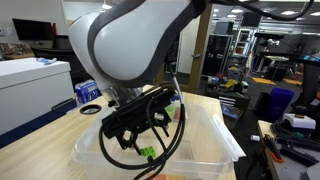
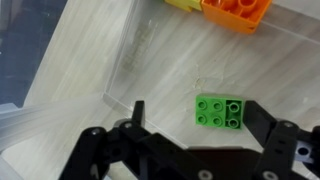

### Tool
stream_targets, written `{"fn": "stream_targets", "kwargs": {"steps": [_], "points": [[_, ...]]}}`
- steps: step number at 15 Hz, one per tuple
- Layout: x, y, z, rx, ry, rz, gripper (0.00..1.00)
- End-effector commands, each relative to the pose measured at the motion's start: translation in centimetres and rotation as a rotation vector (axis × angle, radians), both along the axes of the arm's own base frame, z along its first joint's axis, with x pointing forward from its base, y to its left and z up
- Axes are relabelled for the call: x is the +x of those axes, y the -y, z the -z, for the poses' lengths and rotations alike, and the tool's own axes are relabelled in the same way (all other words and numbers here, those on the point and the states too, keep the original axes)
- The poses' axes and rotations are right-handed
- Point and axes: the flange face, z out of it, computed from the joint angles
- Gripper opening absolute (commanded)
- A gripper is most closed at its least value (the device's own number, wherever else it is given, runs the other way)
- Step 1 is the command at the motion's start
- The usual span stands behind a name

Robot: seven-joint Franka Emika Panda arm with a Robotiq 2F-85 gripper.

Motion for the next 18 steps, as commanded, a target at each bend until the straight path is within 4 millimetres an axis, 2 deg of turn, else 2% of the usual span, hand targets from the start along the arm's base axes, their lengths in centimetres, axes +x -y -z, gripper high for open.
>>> {"fn": "stream_targets", "kwargs": {"steps": [1, 5, 9, 13, 14, 16, 18], "points": [[-0.1, -0.1, -0.3, 0.003, 0.063, -0.022, 1.0], [-0.1, 0.1, 0.5, 0.017, 0.158, -0.072, 1.0], [-0.4, 1.2, 2.6, 0.047, 0.208, -0.098, 1.0], [-1.6, 2.3, 4.7, 0.091, 0.224, -0.07, 1.0], [-1.8, 2.4, 5.1, 0.124, 0.244, -0.075, 0.78], [-2.2, 2.5, 5.9, 0.178, 0.269, -0.075, 0.67], [-2.8, 3.1, 6.2, 0.201, 0.263, -0.056, 0.52]]}}
